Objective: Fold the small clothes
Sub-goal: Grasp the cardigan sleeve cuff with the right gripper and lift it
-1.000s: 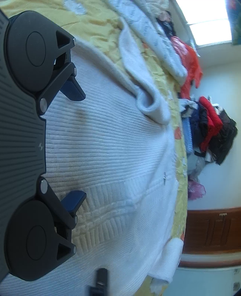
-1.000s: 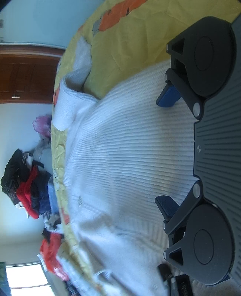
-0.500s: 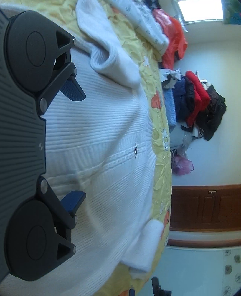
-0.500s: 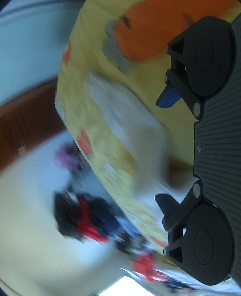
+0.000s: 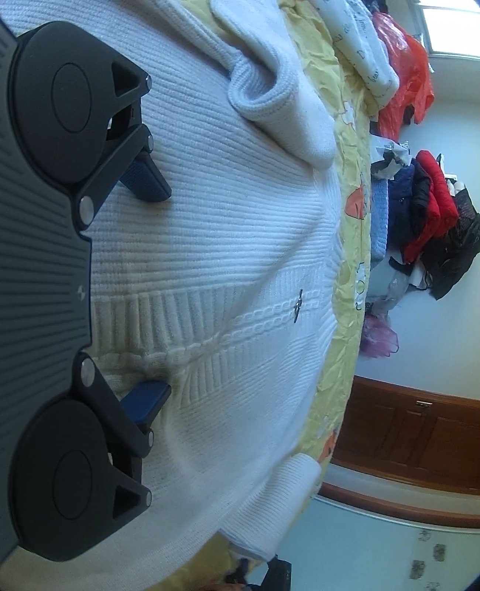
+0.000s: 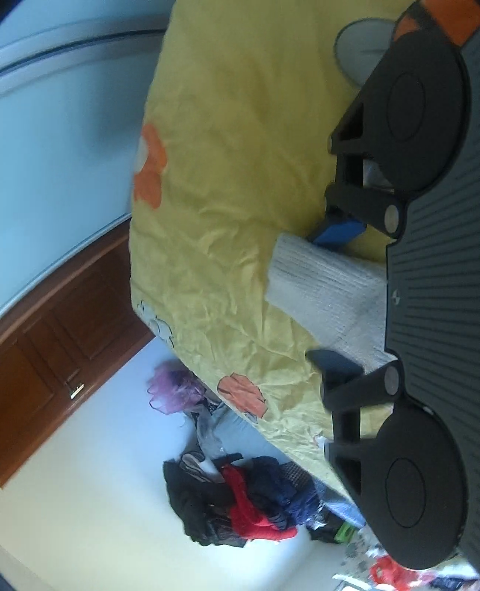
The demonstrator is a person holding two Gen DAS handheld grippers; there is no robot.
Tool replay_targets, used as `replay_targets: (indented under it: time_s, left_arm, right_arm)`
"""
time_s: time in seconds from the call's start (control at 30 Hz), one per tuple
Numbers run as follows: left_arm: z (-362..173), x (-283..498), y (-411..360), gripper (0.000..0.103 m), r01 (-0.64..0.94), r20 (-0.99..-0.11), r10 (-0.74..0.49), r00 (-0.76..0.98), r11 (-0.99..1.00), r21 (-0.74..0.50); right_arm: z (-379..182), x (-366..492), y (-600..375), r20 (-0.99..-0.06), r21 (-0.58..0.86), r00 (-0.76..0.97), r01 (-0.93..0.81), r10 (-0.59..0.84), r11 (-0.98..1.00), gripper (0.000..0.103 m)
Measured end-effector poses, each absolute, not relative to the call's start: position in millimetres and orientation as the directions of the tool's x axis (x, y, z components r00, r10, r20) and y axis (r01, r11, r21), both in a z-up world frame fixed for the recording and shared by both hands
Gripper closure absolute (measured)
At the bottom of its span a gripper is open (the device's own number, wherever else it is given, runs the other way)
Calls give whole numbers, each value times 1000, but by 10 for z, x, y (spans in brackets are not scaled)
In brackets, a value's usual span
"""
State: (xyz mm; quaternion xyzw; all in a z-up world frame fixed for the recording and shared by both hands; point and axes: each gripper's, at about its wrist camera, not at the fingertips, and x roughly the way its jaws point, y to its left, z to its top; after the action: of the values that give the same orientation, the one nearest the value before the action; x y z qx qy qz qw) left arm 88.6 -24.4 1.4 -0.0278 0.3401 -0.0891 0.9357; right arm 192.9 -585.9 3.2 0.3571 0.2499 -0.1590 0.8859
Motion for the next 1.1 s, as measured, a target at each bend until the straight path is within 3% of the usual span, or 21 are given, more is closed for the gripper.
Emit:
replay_targets:
  time_s: [0.13,0.27,0.5,0.63,0.77,0.83,0.9,0.97,1.1]
  left_arm:
    - [20,907,-221,0,148,-632,-188,752,982,-116]
    - [19,903,-212,0,147,-629,-193,753,981,-125]
    - [22,896,-160,0,146,-617,-215,757,976,-162]
    - [23,889,-131,0,145,-610,-228,759,972,-183]
    - [28,886,-102,0,144,-604,-240,760,969,-203]
    - [29,883,-86,0,144,-599,-247,762,966,-215]
    - [29,879,-68,0,143,-595,-254,763,963,-228]
    - [32,878,-52,0,142,-591,-260,764,961,-239]
    - [37,873,-43,0,140,-588,-263,765,959,-246]
  right_arm:
    - [149,1789,-5758,-515,568,849,442,-118,694,85]
    - [572,1610,-5428,-414,578,906,338,-90,743,85]
    - [1258,1390,-4150,-233,603,941,-57,244,796,85]
    - [1123,1597,-3268,-236,667,845,-218,480,713,85]
    - [760,1823,-2550,-317,679,752,-246,578,692,85]
    - [636,1878,-2331,-361,657,726,-247,585,712,81]
    - [602,1830,-2254,-414,636,708,-225,572,738,54]
    - [627,1700,-2355,-383,652,722,-230,576,722,43]
    - [589,1369,-2789,-331,632,790,-222,517,743,42]
